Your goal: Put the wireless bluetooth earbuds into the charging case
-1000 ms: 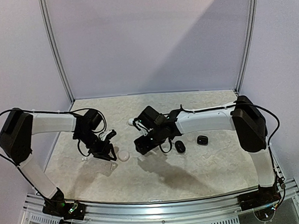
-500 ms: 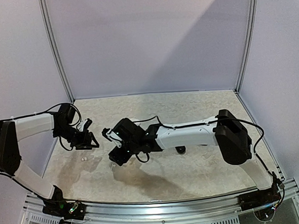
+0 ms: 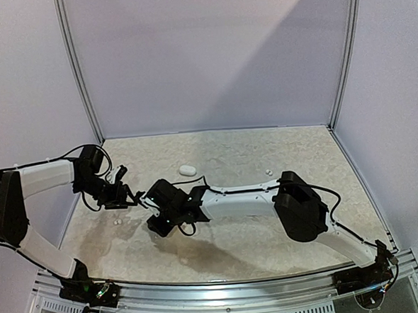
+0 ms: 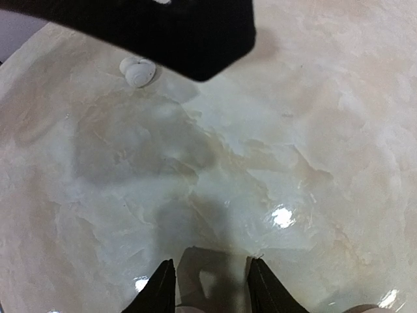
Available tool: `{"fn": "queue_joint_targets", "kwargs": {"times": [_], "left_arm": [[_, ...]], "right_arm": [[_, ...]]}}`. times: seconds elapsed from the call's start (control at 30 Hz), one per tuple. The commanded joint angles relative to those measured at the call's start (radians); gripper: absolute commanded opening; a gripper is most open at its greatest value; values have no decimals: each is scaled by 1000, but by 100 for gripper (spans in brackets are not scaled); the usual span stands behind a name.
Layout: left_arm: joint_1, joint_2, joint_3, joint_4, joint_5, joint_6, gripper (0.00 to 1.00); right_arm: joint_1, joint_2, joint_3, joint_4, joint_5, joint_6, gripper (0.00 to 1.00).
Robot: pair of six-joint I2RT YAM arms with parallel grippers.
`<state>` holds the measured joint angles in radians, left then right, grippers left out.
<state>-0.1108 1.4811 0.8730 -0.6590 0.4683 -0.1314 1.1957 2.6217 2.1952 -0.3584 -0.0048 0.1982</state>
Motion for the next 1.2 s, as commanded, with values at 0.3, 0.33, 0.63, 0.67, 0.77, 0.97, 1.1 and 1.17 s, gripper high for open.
{"fn": "queue_joint_targets", "kwargs": {"times": [0.3, 0.33, 0.63, 0.67, 0.77, 0.97, 1.1, 1.17], "left_arm": [[10, -8, -12, 27, 21, -11, 51], [10, -8, -12, 27, 21, -11, 51], [10, 0, -12, 30, 25, -11, 51], [10, 1, -12, 30, 26, -10, 51], [10, 5, -14, 30, 27, -10, 51], [9, 11, -16, 33, 29, -10, 51], [10, 15, -16, 35, 32, -10, 51], [10, 15, -16, 35, 32, -10, 51]], "right_arm": [[33, -39, -78, -198, -15, -84, 25], [33, -59, -106, -197, -14, -90, 23], [33, -200, -276, -231, -9, -140, 18], [33, -210, -292, -241, -9, -148, 18], [32, -254, -355, -278, -9, -171, 19], [33, -359, -511, -341, 16, -238, 23], [33, -409, -569, -400, 78, -251, 28], [33, -431, -577, -430, 108, -241, 31]]}}
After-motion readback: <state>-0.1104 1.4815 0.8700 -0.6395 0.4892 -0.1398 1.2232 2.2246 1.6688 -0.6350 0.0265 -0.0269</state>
